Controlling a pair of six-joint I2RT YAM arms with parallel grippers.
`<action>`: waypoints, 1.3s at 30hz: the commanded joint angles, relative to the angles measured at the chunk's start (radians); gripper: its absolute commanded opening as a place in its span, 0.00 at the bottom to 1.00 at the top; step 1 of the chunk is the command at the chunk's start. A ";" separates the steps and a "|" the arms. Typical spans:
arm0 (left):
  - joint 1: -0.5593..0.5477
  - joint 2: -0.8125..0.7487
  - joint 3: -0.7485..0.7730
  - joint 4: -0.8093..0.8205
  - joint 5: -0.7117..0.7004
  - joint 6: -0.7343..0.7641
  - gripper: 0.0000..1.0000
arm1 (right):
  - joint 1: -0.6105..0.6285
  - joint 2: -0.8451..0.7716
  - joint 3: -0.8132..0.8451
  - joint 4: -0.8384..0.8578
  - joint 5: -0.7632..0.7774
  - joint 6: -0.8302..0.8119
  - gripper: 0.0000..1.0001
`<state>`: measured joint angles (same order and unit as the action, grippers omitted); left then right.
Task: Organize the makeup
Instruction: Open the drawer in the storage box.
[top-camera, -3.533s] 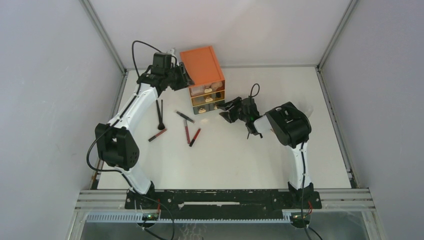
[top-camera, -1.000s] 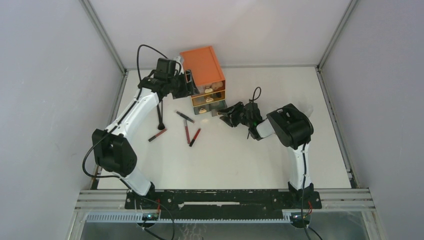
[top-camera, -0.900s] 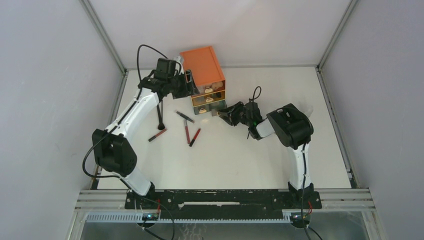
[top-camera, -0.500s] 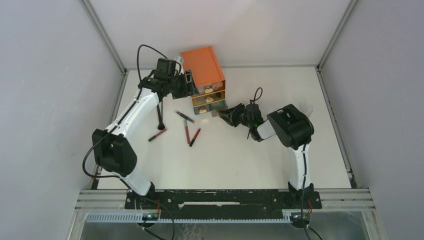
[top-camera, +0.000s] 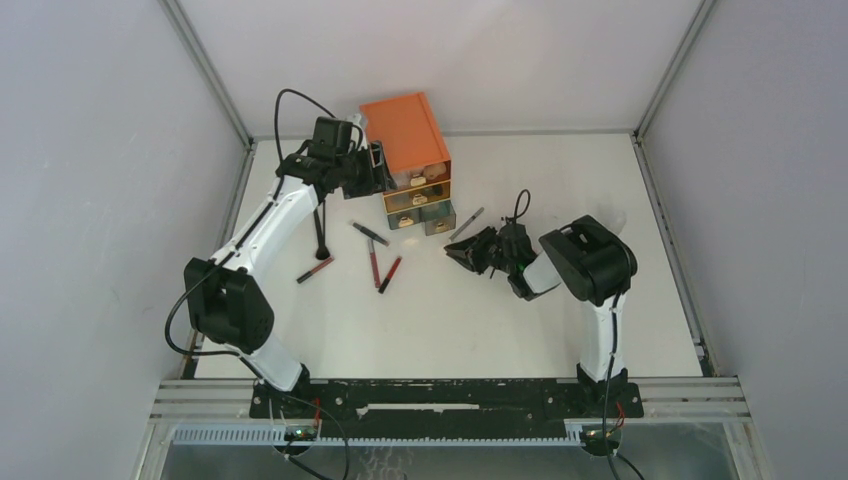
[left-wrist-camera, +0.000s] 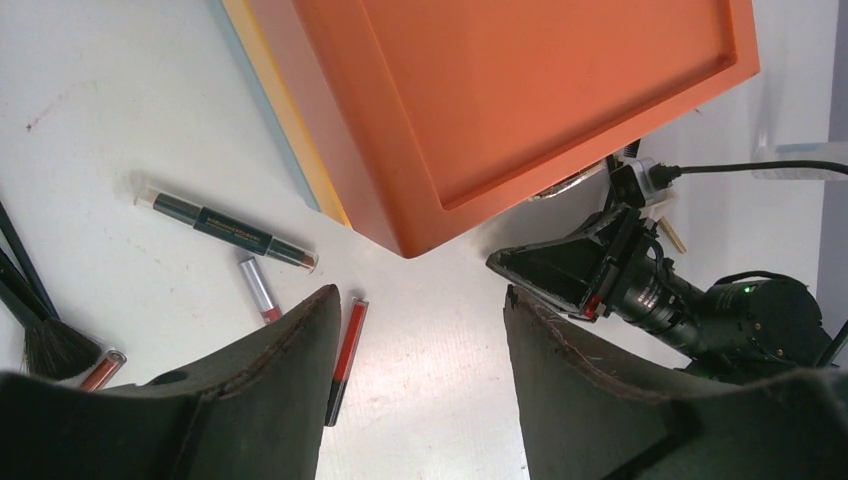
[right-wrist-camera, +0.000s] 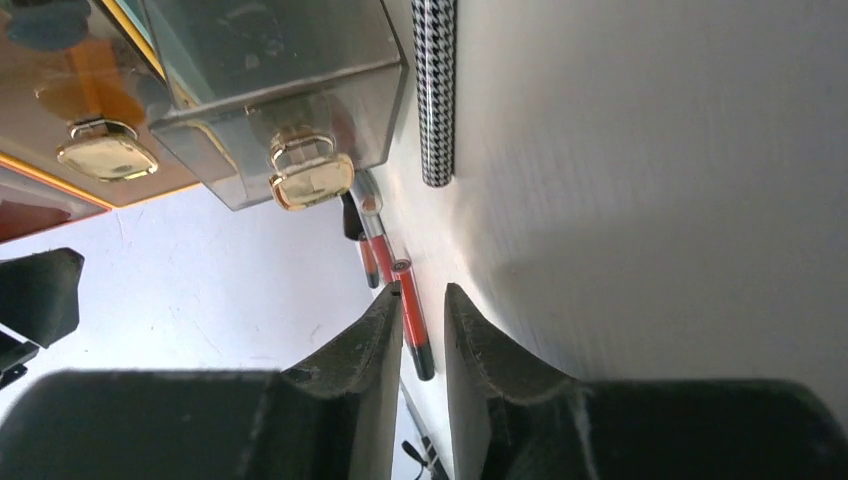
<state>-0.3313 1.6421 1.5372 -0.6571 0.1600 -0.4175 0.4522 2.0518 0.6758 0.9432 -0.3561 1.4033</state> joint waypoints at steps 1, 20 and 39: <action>0.000 -0.028 0.012 0.008 -0.005 0.019 0.66 | 0.002 -0.055 -0.028 0.044 -0.016 -0.013 0.29; 0.000 -0.060 0.014 0.003 -0.026 0.026 0.66 | -0.015 -0.310 0.376 -0.833 0.229 -0.746 0.65; 0.000 -0.044 0.023 -0.001 -0.025 0.031 0.66 | -0.024 -0.101 0.606 -0.904 0.207 -0.821 0.67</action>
<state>-0.3313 1.6398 1.5372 -0.6643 0.1356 -0.4095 0.4377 1.9366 1.2255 0.0242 -0.1406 0.5911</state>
